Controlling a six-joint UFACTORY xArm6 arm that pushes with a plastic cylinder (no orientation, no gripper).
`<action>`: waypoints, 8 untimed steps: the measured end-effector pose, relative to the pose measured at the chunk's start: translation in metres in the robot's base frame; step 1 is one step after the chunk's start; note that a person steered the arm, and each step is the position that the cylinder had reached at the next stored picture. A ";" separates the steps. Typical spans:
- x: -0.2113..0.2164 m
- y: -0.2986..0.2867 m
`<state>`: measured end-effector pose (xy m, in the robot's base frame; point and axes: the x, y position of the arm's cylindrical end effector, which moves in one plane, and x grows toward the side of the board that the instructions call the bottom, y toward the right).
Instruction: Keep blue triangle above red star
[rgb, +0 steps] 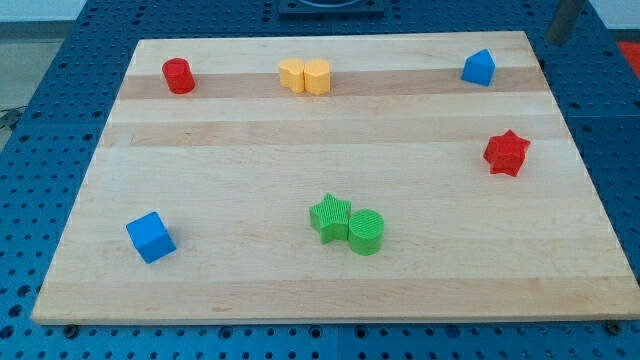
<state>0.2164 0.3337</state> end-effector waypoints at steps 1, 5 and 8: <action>0.103 -0.049; -0.018 -0.114; 0.014 -0.153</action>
<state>0.2302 0.1811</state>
